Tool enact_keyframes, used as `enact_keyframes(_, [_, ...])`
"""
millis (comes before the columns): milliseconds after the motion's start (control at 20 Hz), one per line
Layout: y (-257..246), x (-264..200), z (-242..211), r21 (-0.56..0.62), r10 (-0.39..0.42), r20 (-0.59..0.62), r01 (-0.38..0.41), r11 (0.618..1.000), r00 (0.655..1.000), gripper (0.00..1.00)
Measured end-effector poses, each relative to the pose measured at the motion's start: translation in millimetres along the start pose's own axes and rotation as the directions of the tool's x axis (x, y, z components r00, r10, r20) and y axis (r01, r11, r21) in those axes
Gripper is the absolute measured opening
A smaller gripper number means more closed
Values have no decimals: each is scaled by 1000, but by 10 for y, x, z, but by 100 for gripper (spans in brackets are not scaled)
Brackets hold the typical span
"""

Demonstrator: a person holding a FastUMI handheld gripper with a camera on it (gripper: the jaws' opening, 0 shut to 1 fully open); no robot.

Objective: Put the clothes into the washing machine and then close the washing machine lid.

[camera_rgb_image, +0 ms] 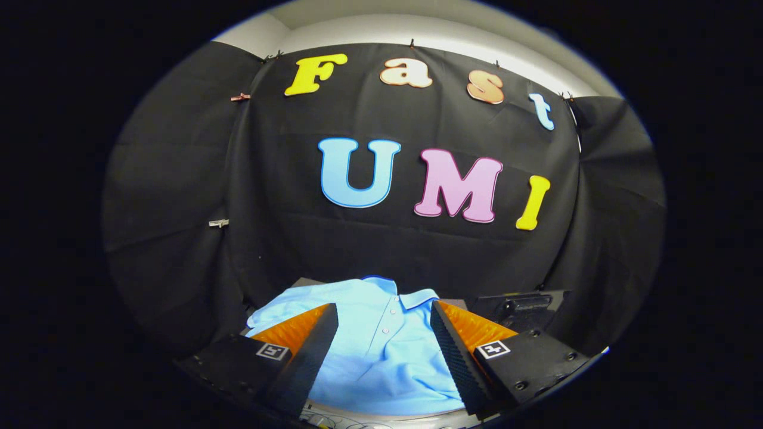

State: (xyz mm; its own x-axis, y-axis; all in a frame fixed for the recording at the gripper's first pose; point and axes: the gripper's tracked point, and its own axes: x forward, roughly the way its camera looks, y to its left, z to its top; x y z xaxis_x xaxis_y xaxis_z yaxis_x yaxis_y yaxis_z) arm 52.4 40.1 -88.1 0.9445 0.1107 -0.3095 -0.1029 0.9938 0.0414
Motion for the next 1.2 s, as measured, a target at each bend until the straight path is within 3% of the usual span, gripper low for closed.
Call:
enact_keyframes(450, [-70, 636, -425, 35, -8, -217, 16, 999, 976, 98])
enact_keyframes(800, [-81, 951, -827, 61, -8, -383, 34, 998, 924, 98])
enact_keyframes(1150, [-9, 1121, -1127, 36, -11, -478, 32, 999, 879, 98])
enact_keyframes(1200, [-27, 1143, -1091, 53, -7, -461, 35, 998, 887, 99])
